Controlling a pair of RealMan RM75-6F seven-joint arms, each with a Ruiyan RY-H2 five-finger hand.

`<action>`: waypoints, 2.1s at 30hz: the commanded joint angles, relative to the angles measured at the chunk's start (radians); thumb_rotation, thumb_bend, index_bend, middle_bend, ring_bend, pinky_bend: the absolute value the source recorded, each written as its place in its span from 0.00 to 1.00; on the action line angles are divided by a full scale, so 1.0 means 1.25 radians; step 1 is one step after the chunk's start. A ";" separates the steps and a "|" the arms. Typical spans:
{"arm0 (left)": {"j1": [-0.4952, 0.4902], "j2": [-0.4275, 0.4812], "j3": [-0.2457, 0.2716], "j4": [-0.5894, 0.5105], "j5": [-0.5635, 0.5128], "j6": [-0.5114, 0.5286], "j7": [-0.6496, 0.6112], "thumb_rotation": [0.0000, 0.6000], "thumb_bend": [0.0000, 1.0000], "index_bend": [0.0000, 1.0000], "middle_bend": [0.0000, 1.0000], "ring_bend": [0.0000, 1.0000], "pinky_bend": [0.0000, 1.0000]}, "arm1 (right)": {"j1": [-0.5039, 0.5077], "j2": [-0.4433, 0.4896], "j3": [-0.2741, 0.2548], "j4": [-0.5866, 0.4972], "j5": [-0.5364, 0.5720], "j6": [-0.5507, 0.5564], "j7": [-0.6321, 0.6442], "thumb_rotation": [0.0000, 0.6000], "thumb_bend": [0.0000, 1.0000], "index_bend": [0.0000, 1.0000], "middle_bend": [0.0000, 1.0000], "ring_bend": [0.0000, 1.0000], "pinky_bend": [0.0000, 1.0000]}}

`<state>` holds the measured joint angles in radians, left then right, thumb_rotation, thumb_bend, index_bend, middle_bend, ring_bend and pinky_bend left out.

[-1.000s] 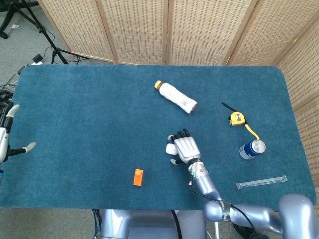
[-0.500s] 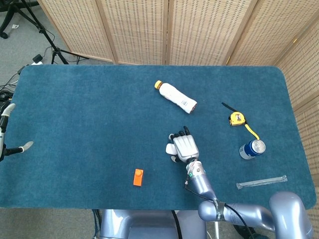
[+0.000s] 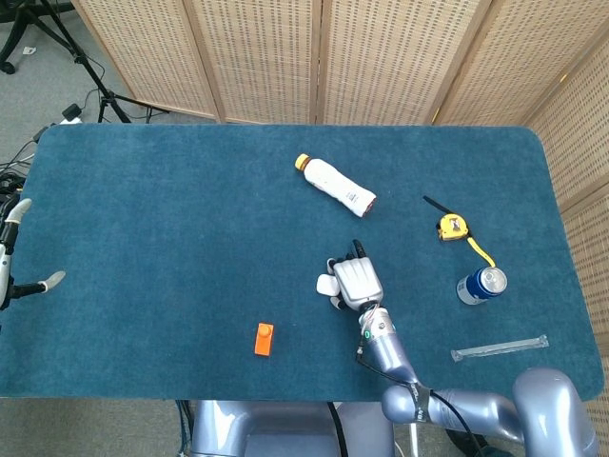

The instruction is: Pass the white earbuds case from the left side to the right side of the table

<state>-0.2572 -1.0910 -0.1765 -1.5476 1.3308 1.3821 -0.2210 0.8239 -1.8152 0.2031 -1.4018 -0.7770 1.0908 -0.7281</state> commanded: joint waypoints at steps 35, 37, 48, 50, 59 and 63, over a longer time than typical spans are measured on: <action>-0.002 -0.019 0.011 -0.016 0.031 -0.005 0.060 1.00 0.00 0.00 0.00 0.00 0.00 | -0.110 0.298 -0.190 0.070 -0.475 -0.008 0.241 1.00 0.44 0.57 0.61 0.47 0.00; -0.002 -0.021 0.012 -0.017 0.032 -0.004 0.068 1.00 0.00 0.00 0.00 0.00 0.00 | -0.118 0.299 -0.198 0.107 -0.474 -0.019 0.233 1.00 0.44 0.57 0.61 0.47 0.00; 0.002 -0.027 0.010 -0.020 0.035 0.009 0.083 1.00 0.00 0.00 0.00 0.00 0.00 | -0.140 0.336 -0.217 0.135 -0.491 -0.053 0.219 1.00 0.44 0.57 0.60 0.47 0.00; 0.003 -0.026 0.010 -0.020 0.036 0.010 0.081 1.00 0.00 0.00 0.00 0.00 0.00 | -0.144 0.341 -0.222 0.138 -0.495 -0.061 0.214 1.00 0.44 0.57 0.60 0.47 0.00; 0.004 -0.027 0.009 -0.022 0.039 0.013 0.075 1.00 0.00 0.00 0.00 0.00 0.00 | -0.148 0.356 -0.227 0.124 -0.496 -0.102 0.169 1.00 0.43 0.38 0.32 0.25 0.00; 0.003 -0.029 0.008 -0.020 0.039 0.012 0.074 1.00 0.00 0.00 0.00 0.00 0.00 | -0.152 0.371 -0.221 0.087 -0.478 -0.109 0.121 1.00 0.41 0.16 0.06 0.01 0.00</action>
<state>-0.2527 -1.1273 -0.1662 -1.5727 1.3797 1.3978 -0.1287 0.6368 -1.3612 -0.0771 -1.2734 -1.3855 0.9588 -0.5534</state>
